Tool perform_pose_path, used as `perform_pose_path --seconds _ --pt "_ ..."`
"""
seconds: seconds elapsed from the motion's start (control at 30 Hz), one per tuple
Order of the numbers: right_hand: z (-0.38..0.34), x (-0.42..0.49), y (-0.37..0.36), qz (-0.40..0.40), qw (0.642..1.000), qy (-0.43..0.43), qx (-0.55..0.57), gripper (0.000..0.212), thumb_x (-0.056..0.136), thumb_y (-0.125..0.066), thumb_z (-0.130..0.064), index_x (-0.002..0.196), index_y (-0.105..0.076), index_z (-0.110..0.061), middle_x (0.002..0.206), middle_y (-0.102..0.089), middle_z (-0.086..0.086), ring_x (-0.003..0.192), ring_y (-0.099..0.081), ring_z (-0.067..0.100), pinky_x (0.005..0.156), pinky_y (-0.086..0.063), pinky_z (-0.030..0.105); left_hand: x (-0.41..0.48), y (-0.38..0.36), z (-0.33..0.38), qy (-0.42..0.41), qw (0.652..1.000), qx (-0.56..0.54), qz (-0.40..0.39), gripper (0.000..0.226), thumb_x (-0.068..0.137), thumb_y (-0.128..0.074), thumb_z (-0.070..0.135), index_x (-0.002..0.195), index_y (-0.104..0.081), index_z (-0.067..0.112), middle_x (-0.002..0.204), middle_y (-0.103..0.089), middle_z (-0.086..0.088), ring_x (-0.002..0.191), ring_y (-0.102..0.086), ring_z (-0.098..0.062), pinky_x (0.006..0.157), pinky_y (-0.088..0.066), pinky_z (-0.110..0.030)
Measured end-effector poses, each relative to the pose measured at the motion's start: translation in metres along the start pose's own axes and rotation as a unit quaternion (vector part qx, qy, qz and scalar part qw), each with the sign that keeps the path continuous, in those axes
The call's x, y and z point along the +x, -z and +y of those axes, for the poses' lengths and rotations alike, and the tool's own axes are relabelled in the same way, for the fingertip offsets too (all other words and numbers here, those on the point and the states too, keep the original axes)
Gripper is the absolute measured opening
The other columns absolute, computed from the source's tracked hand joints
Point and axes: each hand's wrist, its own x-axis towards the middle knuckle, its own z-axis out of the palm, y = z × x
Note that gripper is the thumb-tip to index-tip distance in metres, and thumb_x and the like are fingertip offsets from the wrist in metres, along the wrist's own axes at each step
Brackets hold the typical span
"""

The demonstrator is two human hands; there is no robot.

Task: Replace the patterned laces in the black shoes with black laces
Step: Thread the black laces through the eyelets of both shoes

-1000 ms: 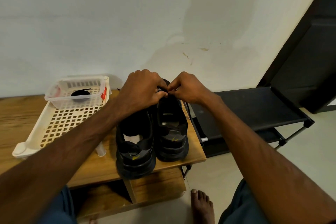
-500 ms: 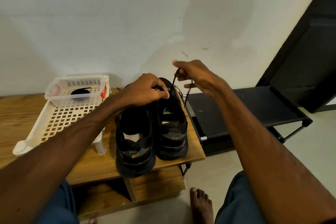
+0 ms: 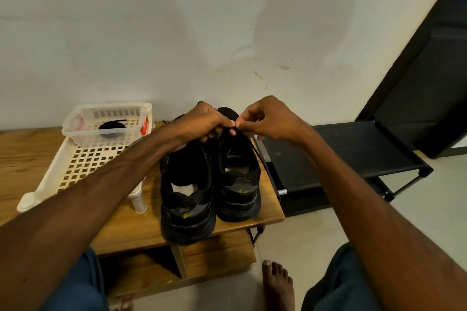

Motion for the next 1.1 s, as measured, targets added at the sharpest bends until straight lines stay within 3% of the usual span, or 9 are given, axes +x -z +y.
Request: perform_pose_path --seconds 0.17,0.3,0.5,0.63,0.7,0.87,0.97,1.03,1.1 --pt "-0.006 -0.015 0.002 0.016 0.999 0.005 0.036 0.007 0.089 -0.078 -0.013 0.095 -0.08 -0.011 0.081 -0.077 0.0 0.075 -0.076 0.013 0.069 -0.064 0.028 0.0 -0.005 0.002 0.015 0.999 0.017 0.03 0.025 0.096 -0.066 0.027 0.08 -0.081 0.013 0.054 -0.049 0.006 0.047 -0.039 -0.005 0.044 -0.03 -0.017" --pt "-0.009 -0.019 -0.001 0.025 0.999 0.001 -0.021 0.019 0.076 -0.09 -0.031 0.086 -0.081 -0.017 0.082 -0.077 -0.005 0.074 -0.072 0.007 0.07 -0.061 0.022 0.0 -0.005 0.003 0.02 0.999 0.009 0.045 0.034 0.095 -0.066 0.025 0.063 -0.077 0.018 0.052 -0.049 0.005 0.046 -0.039 -0.006 0.044 -0.029 -0.019" --pt "-0.014 -0.015 -0.018 0.056 0.997 -0.016 -0.058 0.02 0.087 -0.08 -0.033 0.083 -0.081 -0.014 0.073 -0.072 -0.004 0.068 -0.066 0.002 0.059 -0.049 0.011 0.002 -0.006 0.002 0.032 0.996 0.025 0.076 0.033 0.093 -0.069 0.028 0.084 -0.075 -0.003 0.058 -0.051 -0.002 0.049 -0.04 -0.011 0.044 -0.031 -0.019" --pt "-0.026 -0.015 -0.003 0.046 0.991 -0.081 0.1 0.03 0.092 -0.064 -0.03 0.07 -0.071 -0.011 0.071 -0.066 0.006 0.074 -0.061 0.021 0.077 -0.054 0.045 0.002 -0.006 0.002 0.022 0.995 0.04 0.087 0.032 0.095 -0.068 0.028 0.075 -0.077 0.003 0.055 -0.059 0.0 0.05 -0.043 -0.012 0.049 -0.035 -0.022" --pt "-0.032 -0.019 0.01 0.09 0.962 -0.074 0.246 0.024 0.089 -0.066 -0.033 0.076 -0.067 -0.013 0.086 -0.067 0.003 0.092 -0.061 0.019 0.091 -0.053 0.048 0.002 -0.005 -0.001 0.011 0.994 0.053 0.09 0.034 0.096 -0.067 0.027 0.068 -0.077 0.012 0.054 -0.062 0.001 0.051 -0.044 -0.014 0.056 -0.038 -0.026" --pt "-0.033 -0.031 0.043 0.168 0.817 -0.015 0.551 0.044 0.096 -0.061 -0.032 0.054 -0.051 -0.023 0.099 -0.074 0.004 0.099 -0.064 0.018 0.084 -0.05 0.035 0.001 -0.007 -0.005 -0.006 0.989 0.104 0.102 0.029 0.097 -0.066 0.031 0.076 -0.081 0.017 0.041 -0.035 0.007 0.044 -0.029 -0.012 0.05 -0.036 -0.018" --pt "-0.022 -0.026 0.04 0.218 0.886 -0.049 0.406 0.045 0.1 -0.061 -0.036 0.06 -0.059 -0.015 0.083 -0.075 -0.004 0.085 -0.067 0.013 0.077 -0.054 0.035 0.001 -0.007 -0.005 -0.011 0.992 0.081 0.097 0.029 0.097 -0.066 0.03 0.079 -0.081 0.014 0.055 -0.047 -0.007 0.053 -0.034 -0.021 0.053 -0.037 -0.02" --pt "-0.011 -0.027 0.032 0.216 0.964 -0.031 0.154 0.047 0.1 -0.062 -0.039 0.069 -0.068 -0.004 0.063 -0.069 -0.011 0.064 -0.063 0.001 0.066 -0.05 0.023 0.001 -0.006 -0.004 0.008 0.994 0.054 0.093 0.028 0.096 -0.067 0.03 0.079 -0.082 0.014 0.061 -0.053 -0.006 0.053 -0.037 -0.017 0.05 -0.034 -0.021" --pt "0.001 -0.026 0.024 0.145 0.986 -0.032 -0.078 0.044 0.099 -0.064 -0.04 0.074 -0.075 -0.005 0.059 -0.067 -0.007 0.053 -0.058 -0.001 0.059 -0.044 0.021 0.0 -0.007 -0.002 0.024 0.995 0.036 0.089 0.026 0.095 -0.068 0.03 0.079 -0.082 0.014 0.055 -0.054 0.002 0.049 -0.038 -0.01 0.047 -0.032 -0.019"
